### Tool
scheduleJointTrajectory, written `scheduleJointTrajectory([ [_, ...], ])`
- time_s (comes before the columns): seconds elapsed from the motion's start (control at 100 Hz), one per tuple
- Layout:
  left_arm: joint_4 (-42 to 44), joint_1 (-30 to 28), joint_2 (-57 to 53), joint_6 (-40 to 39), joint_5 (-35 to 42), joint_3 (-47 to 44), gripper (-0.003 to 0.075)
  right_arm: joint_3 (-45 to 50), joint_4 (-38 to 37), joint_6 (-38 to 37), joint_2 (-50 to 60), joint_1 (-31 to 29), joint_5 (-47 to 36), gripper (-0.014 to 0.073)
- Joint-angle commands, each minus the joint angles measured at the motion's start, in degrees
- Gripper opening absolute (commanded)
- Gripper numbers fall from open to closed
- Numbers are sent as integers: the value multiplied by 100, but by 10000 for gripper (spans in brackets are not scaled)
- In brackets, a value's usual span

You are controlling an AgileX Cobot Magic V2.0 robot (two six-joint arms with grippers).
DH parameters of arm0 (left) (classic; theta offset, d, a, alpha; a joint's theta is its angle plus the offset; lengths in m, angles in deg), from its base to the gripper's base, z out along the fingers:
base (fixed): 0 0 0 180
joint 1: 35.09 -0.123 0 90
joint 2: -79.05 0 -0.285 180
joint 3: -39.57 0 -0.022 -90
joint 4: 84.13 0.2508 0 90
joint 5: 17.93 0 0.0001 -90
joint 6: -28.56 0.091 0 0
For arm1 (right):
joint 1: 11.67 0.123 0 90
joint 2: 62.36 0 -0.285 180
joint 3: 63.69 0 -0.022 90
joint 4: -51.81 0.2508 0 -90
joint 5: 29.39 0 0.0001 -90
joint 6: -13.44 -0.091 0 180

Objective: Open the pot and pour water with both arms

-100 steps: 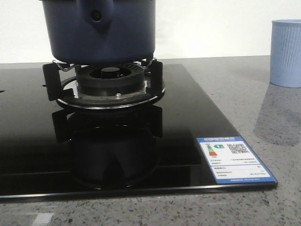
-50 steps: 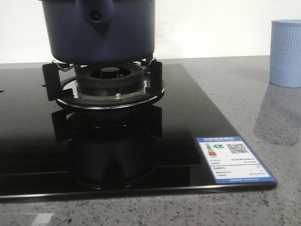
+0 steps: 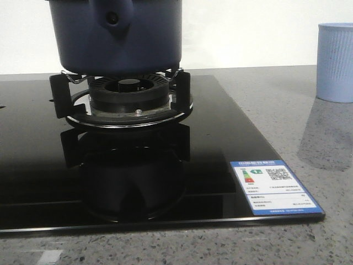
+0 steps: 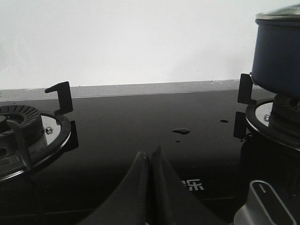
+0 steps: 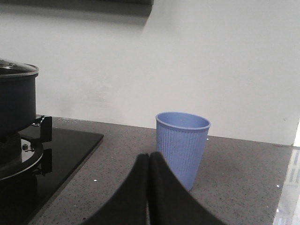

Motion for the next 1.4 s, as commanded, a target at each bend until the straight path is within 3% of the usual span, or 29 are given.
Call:
scheduleJointTrajectory([
  [0.0,-30,-12,-172,-51,376,-49,-20,-145,144,15,-76,-11,85,-70],
  [0.27,-30,-12,-172,-51,376,-49,-20,-86,206,15,-76,-11,-153,-70],
  [0.46,-30,-12,-172,-51,376,-49,-20,-77,804,226,-155,-11,-200,-70],
  [0.7,-30,-12,-172,-51,376,-49,-20,-77,2398,2194,-984,157,-566,-70],
  [0.85,-30,-12,-172,-51,376,-49,-20,-77,3489,3536,-1426,748,-440,-70],
  [0.95,-30,-12,-172,-51,376,-49,-20,-77,4493,4334,-1458,1247,109,-70],
  [1.12,-30,-12,-172,-51,376,-49,-20,-77,6686,6956,-1458,2289,1037,-70],
  [1.27,-30,-12,-172,-51,376,-49,-20,-26,7728,7897,-1282,2630,1970,-70],
  [1.39,-30,-12,-172,-51,376,-49,-20,333,8311,8408,-828,2488,1947,-70],
])
